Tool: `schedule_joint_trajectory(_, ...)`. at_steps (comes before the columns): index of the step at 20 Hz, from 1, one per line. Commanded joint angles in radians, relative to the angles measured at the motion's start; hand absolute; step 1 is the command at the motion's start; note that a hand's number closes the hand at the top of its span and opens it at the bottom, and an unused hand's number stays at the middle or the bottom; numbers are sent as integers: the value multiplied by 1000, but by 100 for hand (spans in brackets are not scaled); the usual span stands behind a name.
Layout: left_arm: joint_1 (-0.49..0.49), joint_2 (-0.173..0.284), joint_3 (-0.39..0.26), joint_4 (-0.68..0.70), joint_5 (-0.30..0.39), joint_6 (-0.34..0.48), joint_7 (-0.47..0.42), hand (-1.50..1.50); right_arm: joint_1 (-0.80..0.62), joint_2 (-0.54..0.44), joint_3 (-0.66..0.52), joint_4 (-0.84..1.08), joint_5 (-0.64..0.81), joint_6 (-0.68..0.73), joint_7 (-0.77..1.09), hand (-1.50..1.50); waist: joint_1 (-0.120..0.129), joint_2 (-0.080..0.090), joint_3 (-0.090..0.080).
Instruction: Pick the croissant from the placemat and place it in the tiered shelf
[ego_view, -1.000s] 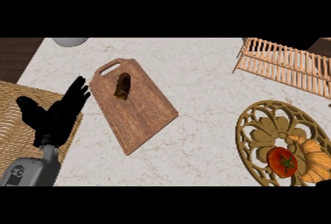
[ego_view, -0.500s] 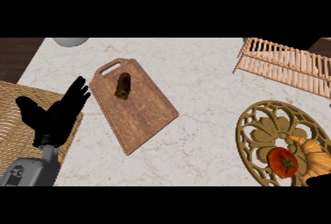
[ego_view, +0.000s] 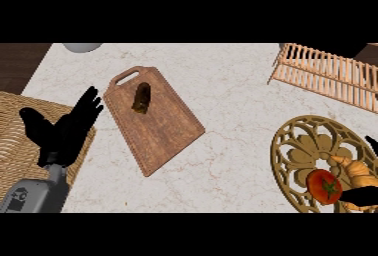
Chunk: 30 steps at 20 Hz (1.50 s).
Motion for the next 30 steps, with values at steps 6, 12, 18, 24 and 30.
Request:
schedule_joint_trajectory(6, 95, -9, 8, 128, 0, 2, 42, 0, -47, 25, 117, 71, 43, 107, -121, 150, 4, 22, -22)
schedule_joint_trajectory(12, 118, -27, 8, 135, -23, 21, 25, 0, -36, 37, 93, 55, 45, 65, -231, 150, -16, 19, -23)
schedule_joint_trajectory(18, 71, -7, 21, 121, -2, -14, 53, 0, -218, 165, 172, 19, 114, 51, -57, 150, 18, 26, -24)
schedule_joint_trajectory(24, 121, -12, -5, 85, -17, -11, 79, 0, -422, 267, 162, -50, 162, -4, 118, 150, 28, 14, -25)
schedule_joint_trajectory(30, 151, -10, 27, 107, -22, -9, 39, 0, -503, 246, 158, -238, 290, -55, 264, 150, -15, 5, -28)
